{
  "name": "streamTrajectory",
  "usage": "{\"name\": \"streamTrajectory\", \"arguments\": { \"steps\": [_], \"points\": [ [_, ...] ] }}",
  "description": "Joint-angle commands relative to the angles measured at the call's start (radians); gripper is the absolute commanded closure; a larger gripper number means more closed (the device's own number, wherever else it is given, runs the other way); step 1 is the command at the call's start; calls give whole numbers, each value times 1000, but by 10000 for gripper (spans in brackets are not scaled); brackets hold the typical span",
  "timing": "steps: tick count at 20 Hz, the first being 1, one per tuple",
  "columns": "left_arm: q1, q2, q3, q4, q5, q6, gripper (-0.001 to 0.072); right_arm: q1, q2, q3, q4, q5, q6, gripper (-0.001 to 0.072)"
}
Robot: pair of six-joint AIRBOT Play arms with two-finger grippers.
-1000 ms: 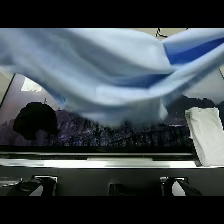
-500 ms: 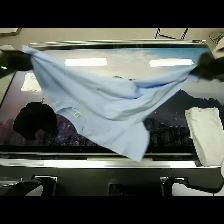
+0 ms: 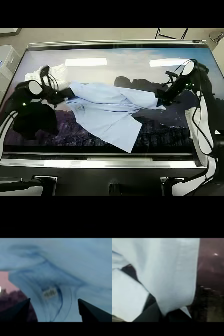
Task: Fold the clothes and pants, and hang the long-sleeved shirts on hangers.
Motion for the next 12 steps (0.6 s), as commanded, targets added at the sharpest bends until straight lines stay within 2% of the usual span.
{"name": "streamTrajectory", "arguments": {
  "steps": [1,3,5,7,9,10,12],
  "points": [
    [-41,-31,-76,-150,-336,137,-3,5,-11,-6,-138,29,-6,663],
    [-82,-25,-184,-230,-285,137,-2,8,-11,-6,-127,42,-5,663],
    [-129,-25,-301,-372,-154,138,-1,14,-11,-6,-110,52,-5,663],
    [-176,-25,-381,-527,-29,175,0,14,-11,-6,-92,62,-5,662],
    [-231,-29,-410,-620,82,174,2,15,-11,-6,-87,65,-2,662],
    [-262,-35,-411,-647,132,165,26,15,-11,-6,-87,68,-2,662],
    [-311,-41,-411,-653,225,110,285,15,-11,-6,-81,83,-3,662]
  ]
}}
